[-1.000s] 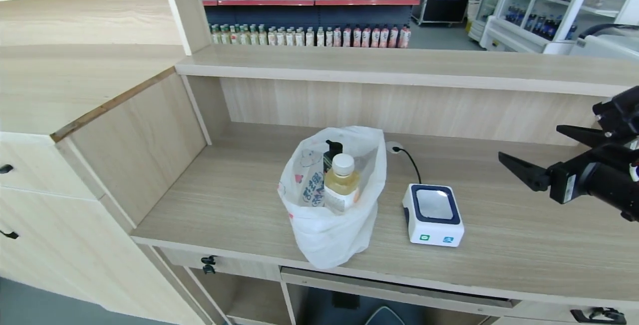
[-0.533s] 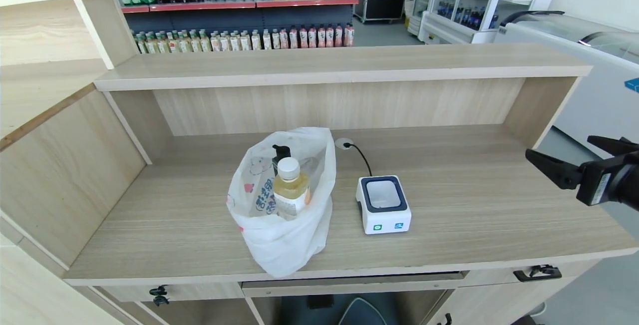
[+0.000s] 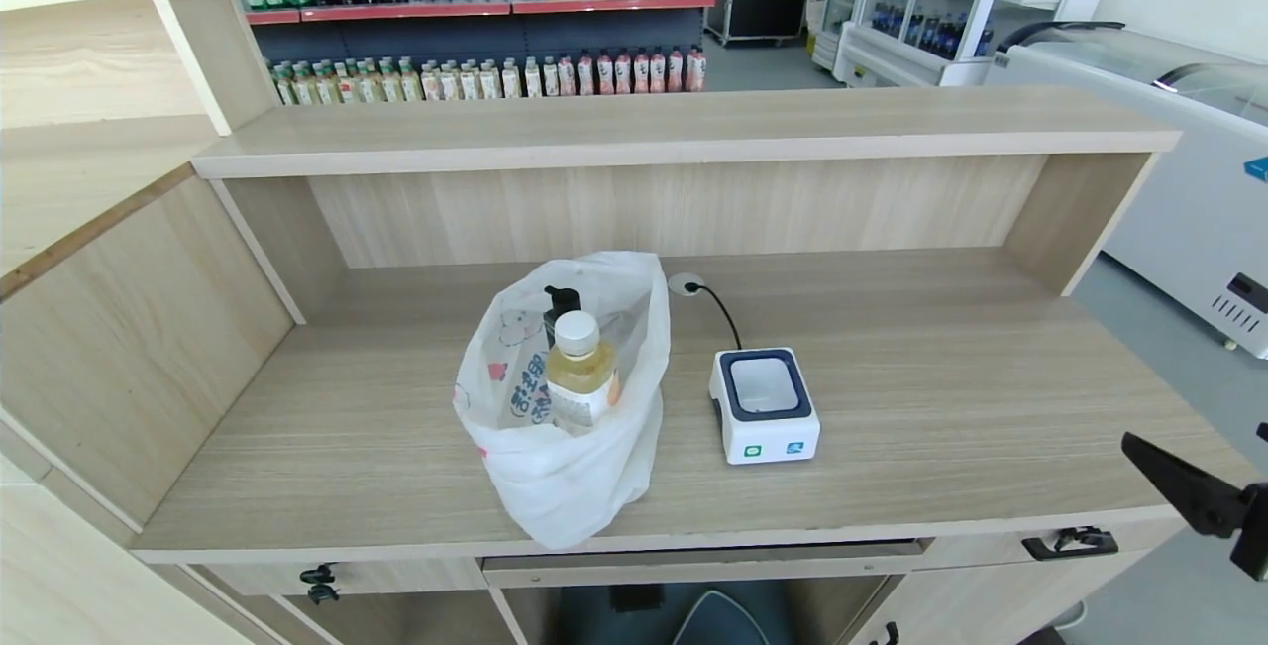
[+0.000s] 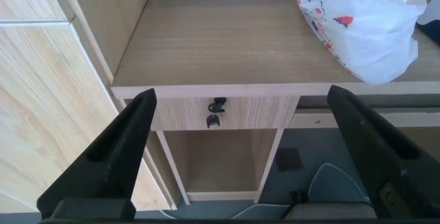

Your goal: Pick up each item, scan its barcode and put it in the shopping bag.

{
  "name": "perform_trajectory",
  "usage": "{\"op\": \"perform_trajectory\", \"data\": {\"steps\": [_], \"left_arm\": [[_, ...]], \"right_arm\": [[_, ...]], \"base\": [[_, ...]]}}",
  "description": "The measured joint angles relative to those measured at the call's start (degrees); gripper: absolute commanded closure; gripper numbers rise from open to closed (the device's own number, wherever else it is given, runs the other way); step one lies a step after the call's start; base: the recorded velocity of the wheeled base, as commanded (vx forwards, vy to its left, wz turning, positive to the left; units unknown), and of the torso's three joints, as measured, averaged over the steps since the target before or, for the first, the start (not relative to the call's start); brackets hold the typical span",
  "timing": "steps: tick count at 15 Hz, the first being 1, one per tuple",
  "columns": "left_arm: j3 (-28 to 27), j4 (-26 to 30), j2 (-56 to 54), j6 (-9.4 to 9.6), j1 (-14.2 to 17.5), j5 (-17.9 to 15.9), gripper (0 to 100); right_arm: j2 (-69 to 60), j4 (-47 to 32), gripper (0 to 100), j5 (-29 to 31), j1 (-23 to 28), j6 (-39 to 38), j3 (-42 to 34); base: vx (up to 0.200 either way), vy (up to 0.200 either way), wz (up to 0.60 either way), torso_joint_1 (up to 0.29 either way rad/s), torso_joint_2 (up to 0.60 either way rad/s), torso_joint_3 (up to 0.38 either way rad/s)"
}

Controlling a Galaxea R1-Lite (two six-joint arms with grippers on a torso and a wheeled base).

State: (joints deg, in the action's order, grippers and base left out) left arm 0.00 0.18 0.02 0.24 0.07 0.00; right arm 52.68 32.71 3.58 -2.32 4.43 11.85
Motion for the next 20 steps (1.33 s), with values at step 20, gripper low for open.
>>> {"op": "perform_trajectory", "data": {"steps": [20], "left_arm": [[0.0, 0.0, 0.0, 0.02, 0.0, 0.0, 0]], "right_arm": [[-52.8, -33.1, 0, -2.7, 2.0, -4.9, -11.8]], "base": [[0.000, 0.000, 0.00, 0.000, 0.00, 0.000]]}}
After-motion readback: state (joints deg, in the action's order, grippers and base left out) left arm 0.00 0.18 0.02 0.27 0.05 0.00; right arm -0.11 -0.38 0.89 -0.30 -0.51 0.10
